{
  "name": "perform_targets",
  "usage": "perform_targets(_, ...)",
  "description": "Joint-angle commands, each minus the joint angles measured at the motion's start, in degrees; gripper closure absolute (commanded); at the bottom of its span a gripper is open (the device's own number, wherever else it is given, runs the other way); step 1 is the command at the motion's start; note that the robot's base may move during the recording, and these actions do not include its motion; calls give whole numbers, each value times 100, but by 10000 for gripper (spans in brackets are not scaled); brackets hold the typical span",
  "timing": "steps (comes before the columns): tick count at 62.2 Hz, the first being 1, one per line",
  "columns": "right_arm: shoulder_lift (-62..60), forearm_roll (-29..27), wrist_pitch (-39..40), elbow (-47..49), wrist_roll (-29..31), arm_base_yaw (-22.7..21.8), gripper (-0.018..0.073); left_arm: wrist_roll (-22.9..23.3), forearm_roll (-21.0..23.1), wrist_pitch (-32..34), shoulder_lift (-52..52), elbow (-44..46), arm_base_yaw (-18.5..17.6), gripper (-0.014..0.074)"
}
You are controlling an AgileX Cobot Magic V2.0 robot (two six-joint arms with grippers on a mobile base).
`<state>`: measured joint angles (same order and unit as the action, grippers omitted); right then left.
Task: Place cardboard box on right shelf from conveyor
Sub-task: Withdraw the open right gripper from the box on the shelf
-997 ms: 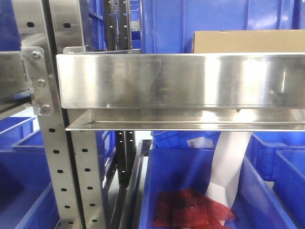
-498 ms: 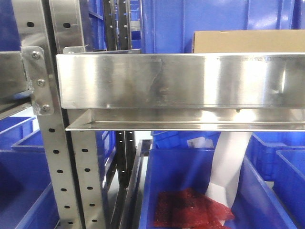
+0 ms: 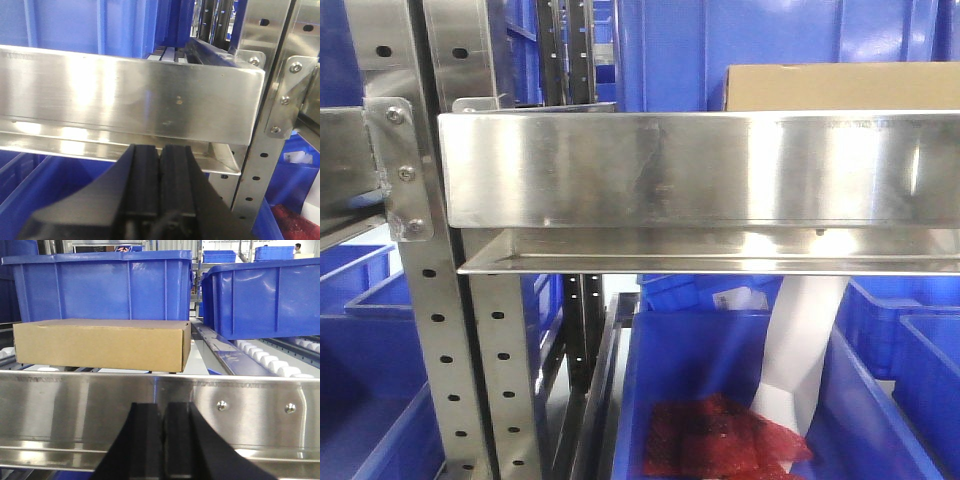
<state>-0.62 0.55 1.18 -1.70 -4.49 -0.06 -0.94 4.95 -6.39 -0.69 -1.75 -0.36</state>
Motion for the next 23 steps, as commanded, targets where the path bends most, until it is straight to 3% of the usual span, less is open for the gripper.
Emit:
perform_targets(1,-82,43,551,34,-6,-30,529,6,15,471,-56,16,-33,715)
perform_targets(23,-82,43,551,34,-6,-30,529,6,15,471,-56,16,-33,715)
